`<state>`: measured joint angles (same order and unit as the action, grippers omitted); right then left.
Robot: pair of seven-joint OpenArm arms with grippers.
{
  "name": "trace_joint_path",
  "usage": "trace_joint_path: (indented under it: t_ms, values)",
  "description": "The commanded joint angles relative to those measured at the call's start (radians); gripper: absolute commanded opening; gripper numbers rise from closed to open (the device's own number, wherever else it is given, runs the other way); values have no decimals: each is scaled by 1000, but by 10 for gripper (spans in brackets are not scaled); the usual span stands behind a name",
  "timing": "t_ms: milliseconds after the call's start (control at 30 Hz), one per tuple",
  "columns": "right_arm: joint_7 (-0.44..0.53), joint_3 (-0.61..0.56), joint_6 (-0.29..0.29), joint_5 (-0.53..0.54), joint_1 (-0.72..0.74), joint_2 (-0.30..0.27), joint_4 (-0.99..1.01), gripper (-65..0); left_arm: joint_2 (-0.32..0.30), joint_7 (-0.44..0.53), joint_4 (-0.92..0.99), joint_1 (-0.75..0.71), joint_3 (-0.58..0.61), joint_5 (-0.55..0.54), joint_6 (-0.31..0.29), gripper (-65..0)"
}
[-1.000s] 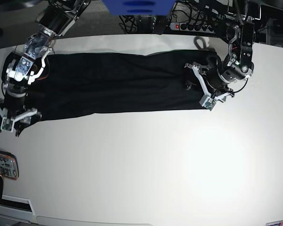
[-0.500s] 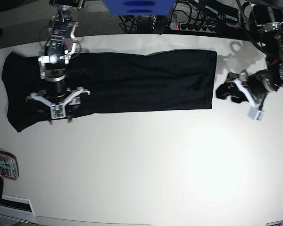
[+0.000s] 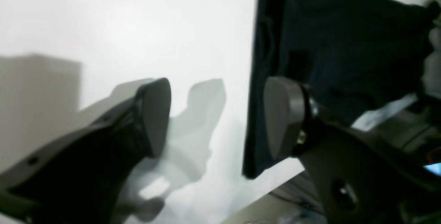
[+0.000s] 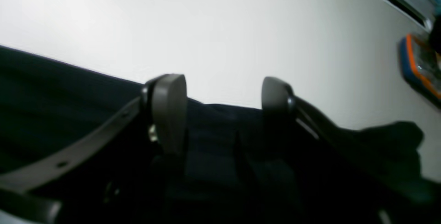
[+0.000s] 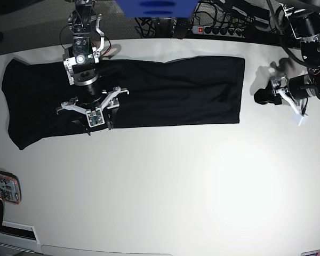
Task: Fold the T-shirt properly
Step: 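Release and move the left gripper to the strip's free end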
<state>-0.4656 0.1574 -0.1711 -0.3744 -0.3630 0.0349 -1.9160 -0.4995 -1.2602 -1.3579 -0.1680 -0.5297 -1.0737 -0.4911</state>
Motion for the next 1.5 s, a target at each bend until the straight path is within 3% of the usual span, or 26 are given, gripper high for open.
trace_joint_path:
  t_ms: [0, 133, 300, 533, 633, 800, 1067, 1133, 1200, 1300, 1467]
  values:
    - [26, 3, 5, 1, 8, 0, -21, -320, -24, 3, 1, 5, -8, -10, 1, -240]
    - [26, 3, 5, 1, 8, 0, -24, -320, -6, 3, 1, 12, -7, 25, 1, -240]
    - [26, 0, 5, 1, 8, 0, -26, -320, 77, -3, 4, 52, -7, 178, -1, -240]
    - [26, 5, 5, 1, 8, 0, -29, -320, 183, -131, 2, 112, -7, 192, -1, -240]
    - [26, 5, 5, 1, 8, 0, -29, -320, 220, -136, 1, 115, -4, 195, 1, -240]
    - [26, 5, 5, 1, 8, 0, -29, -320, 224, -135, 1, 114, 110, 194, 1, -240]
    - [26, 6, 5, -1, 8, 0, -29, -320, 226, -105, 5, 111, 136, 189, 1, -245]
    - [26, 6, 5, -1, 8, 0, -29, -320, 227, -109, 5, 111, 136, 189, -1, -284]
    - [26, 5, 5, -1, 8, 0, -29, -320, 244, -109, 5, 111, 136, 188, -1, -377]
    - [26, 5, 5, -1, 8, 0, -29, -320, 255, -103, 7, 111, 136, 189, -1, -635]
    - [26, 5, 5, -1, 8, 0, -30, -321, 252, -83, 7, 120, 130, 192, 2, -650]
